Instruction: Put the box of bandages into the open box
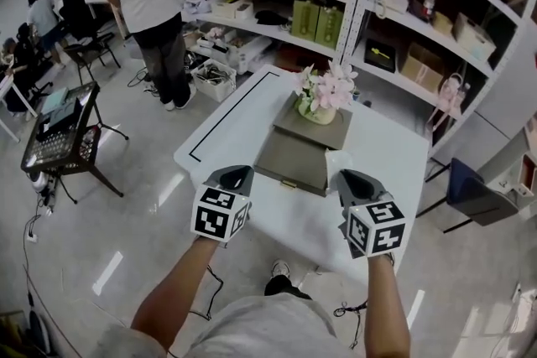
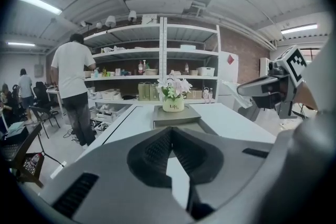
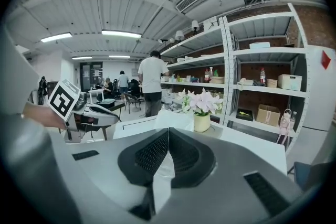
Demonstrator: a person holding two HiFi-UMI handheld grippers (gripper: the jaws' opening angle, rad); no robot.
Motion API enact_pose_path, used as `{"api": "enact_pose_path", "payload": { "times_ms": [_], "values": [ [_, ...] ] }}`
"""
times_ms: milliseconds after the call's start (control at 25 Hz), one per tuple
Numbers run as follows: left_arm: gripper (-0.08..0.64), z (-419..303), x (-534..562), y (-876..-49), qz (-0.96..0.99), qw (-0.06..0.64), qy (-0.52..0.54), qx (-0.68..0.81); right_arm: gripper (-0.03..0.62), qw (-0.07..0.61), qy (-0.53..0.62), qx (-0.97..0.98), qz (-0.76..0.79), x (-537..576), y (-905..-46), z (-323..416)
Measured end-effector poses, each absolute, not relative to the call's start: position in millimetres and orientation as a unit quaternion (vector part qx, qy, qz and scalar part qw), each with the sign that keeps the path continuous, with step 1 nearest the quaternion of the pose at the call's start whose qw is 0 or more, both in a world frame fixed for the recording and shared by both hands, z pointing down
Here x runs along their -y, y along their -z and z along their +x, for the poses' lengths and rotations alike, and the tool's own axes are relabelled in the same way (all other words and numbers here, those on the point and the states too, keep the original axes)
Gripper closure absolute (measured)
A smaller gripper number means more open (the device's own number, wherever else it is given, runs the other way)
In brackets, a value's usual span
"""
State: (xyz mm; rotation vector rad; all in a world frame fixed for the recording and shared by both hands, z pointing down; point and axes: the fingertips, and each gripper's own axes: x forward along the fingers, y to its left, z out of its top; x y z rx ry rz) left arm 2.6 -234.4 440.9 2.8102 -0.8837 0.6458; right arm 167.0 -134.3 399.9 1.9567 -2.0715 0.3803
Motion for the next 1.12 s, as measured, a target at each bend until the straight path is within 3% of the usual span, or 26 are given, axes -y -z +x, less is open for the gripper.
{"api": "enact_pose_path", "payload": {
  "times_ms": [1120],
  "values": [
    [0.555,52,311,-477,0.912,0.091,-0.233,0.325,0.586,0.196,-0.164,0.777,0.575,264,-455,188]
  ]
}}
